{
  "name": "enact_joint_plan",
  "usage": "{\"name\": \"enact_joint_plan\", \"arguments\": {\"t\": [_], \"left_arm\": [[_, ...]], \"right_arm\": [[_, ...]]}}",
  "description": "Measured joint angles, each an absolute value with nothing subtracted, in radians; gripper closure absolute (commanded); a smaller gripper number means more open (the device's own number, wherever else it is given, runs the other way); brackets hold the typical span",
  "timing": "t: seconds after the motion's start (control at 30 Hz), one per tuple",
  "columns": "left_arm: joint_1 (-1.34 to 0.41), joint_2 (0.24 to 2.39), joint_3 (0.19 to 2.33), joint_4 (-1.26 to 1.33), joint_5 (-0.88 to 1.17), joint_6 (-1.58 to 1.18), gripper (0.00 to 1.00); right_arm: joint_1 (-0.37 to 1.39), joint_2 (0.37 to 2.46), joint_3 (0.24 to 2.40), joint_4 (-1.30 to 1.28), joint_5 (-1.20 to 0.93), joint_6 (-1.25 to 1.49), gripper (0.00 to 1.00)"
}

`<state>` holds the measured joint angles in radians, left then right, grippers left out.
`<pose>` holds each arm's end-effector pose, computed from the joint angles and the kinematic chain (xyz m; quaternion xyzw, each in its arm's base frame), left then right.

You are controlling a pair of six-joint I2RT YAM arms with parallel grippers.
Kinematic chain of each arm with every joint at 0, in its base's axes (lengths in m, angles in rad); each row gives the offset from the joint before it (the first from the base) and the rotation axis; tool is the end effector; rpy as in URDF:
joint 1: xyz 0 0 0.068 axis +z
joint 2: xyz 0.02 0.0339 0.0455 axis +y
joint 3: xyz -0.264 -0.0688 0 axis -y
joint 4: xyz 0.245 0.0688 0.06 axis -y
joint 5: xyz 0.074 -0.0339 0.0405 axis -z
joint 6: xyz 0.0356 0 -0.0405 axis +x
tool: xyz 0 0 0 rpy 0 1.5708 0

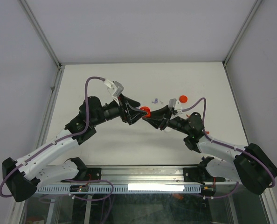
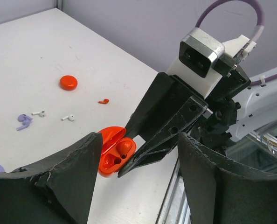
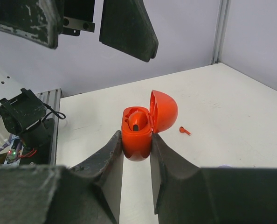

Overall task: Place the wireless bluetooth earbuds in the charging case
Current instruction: Place the earbud in the charging case, then move the earbud to the center of the board.

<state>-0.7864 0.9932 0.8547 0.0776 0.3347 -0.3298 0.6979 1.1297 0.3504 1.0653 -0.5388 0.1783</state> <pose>0.1572 -0.1740 0.3537 0.2737 0.6737 -0.4607 0.5089 0.1599 0.1580 0.2522 -0.3543 0.5034 0.4718 0.6312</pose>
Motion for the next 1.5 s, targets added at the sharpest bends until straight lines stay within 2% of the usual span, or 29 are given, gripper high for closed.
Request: {"name": "enact_joint_plan", "arguments": {"t": [0.13, 0.33, 0.6, 0.8, 1.17, 1.5], "left_arm": [[-0.786, 0.959, 0.854, 0.034, 0.233, -0.345, 0.32], [-0.781, 0.955, 0.855, -0.1, -0.031, -0.399, 0.31], [-0.67, 1.063, 0.855, -0.304, -0.282, -0.538, 0.32], [-0.562, 1.202, 0.863, -0.38, -0.369, -0.632, 0.34], [-0.413, 1.531, 0.958, -0.458, -0.449, -0.825, 0.45], [-0.379, 1.731, 1.081, -0.502, -0.456, -0.936, 0.52]], "right_arm": [[0.698, 1.122, 0.35, 1.066, -0.527, 0.178, 1.0], [0.698, 1.085, 0.332, 1.048, -0.455, 0.16, 1.0], [0.698, 1.057, 0.294, 1.013, -0.384, 0.122, 1.0], [0.698, 1.057, 0.278, 1.007, -0.373, 0.105, 1.0], [0.697, 1.059, 0.263, 1.005, -0.369, 0.094, 1.0], [0.693, 1.068, 0.256, 1.015, -0.371, 0.094, 1.0]]}}
